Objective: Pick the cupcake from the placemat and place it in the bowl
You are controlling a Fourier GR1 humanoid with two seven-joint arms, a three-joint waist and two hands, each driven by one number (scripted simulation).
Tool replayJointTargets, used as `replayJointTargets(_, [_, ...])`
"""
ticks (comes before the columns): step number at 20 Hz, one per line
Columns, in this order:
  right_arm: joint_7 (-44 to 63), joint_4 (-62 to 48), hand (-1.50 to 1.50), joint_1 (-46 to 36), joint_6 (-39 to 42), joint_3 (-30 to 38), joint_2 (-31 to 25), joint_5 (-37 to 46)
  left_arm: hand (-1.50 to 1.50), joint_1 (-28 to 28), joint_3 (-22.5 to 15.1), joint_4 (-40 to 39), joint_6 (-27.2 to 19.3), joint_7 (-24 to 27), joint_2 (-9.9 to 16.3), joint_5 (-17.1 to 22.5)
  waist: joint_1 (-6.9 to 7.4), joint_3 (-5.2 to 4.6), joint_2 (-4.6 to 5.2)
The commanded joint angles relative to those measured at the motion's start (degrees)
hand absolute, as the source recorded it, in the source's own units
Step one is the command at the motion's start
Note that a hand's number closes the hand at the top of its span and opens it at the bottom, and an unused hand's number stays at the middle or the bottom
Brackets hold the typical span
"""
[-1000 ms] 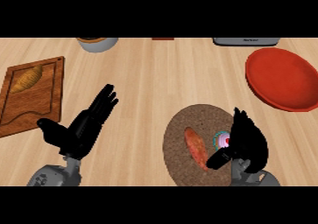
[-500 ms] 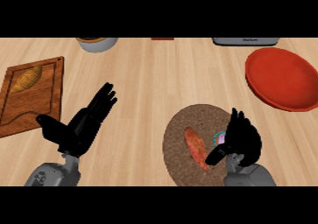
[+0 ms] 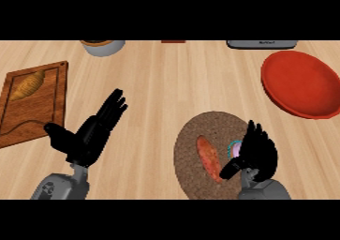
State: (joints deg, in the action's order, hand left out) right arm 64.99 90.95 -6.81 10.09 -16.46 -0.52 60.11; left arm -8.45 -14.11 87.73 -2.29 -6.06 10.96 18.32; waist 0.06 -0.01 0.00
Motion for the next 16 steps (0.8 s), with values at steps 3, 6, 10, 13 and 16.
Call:
replayJointTargets(3, [3.38,-4.25,-1.50,-1.18,-0.76,4.16,0.49,0.40,0.00,-1.26,1.27,0.76,0.05,-2.38,-0.89,-0.56,-0.06,0.02,0.00])
replayJointTargets(6, [2.75,-3.48,1.50,-1.13,-5.70,2.30,0.50,-0.16,0.00,2.21,1.85,3.49,1.32,-2.10,0.07,-1.02,0.07,0.02,-0.05])
replayJointTargets(10, [-6.01,-8.91,1.50,-0.23,-7.83,3.10,-0.73,2.76,0.00,1.02,3.69,0.85,2.30,-0.88,-2.31,-3.14,-0.02,0.02,-0.01])
replayJointTargets(13, [-5.38,-7.12,1.50,-0.83,-5.00,2.76,-0.52,3.21,0.00,-3.48,5.76,-0.05,3.04,-5.12,-3.10,-1.59,-0.15,0.01,-0.01])
replayJointTargets(16, [-7.63,-17.04,1.50,-5.77,-9.59,3.05,0.49,2.47,0.00,0.08,3.16,-0.04,2.10,-1.84,-5.35,-5.58,0.10,0.02,0.02])
